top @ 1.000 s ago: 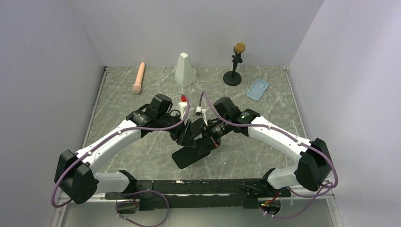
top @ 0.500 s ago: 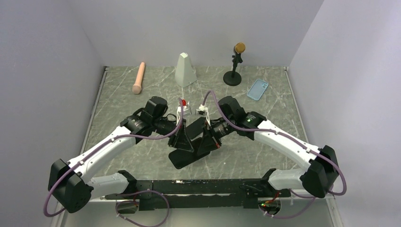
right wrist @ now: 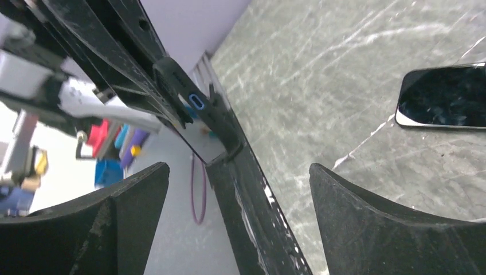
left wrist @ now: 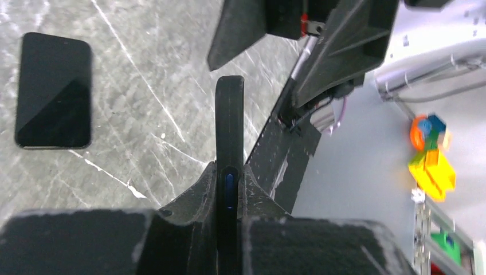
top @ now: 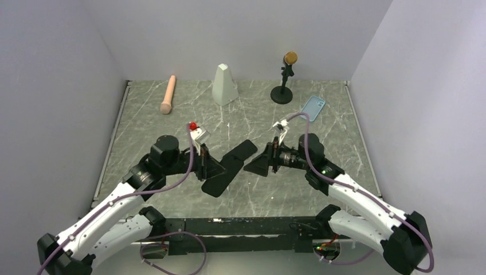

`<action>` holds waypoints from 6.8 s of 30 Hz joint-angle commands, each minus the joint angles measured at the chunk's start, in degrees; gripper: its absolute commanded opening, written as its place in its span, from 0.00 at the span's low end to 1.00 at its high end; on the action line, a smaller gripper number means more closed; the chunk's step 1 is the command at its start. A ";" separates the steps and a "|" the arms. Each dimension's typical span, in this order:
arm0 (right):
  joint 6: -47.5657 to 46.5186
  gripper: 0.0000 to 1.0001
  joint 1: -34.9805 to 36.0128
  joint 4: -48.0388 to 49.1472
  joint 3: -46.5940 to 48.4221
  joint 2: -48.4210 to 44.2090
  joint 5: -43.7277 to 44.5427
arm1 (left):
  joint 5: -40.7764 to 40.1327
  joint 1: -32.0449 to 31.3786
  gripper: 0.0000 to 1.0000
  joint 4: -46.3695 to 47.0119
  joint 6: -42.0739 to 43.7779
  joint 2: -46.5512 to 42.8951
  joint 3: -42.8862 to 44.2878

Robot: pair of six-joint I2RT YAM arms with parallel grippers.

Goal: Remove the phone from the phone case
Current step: Pick up the phone at the center of the board, then remove the phone case from the phone.

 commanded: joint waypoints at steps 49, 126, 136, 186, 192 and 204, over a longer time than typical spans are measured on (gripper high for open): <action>33.67 0.19 8.34 77.25 -12.51 16.86 5.05 | 1.87 -0.28 0.00 47.47 -39.33 -4.45 -15.91; 10.90 0.00 5.50 19.26 -6.47 -13.85 13.04 | -5.40 -9.80 0.26 24.94 -25.01 -6.91 -14.47; 17.17 0.00 4.72 21.18 -7.25 -12.92 14.33 | 2.48 -9.85 0.06 36.33 -27.84 -5.09 -16.11; 67.93 0.00 1.25 92.35 -6.88 25.86 -8.36 | -35.84 -6.49 0.00 20.08 2.43 1.17 -9.50; 67.02 0.00 1.21 92.43 -6.66 26.33 -8.09 | -31.84 -6.37 0.06 8.95 -7.63 -0.82 -6.03; 63.87 0.00 1.10 92.28 -8.08 29.63 -7.58 | -20.33 -6.40 0.73 0.62 -9.49 -13.72 -4.96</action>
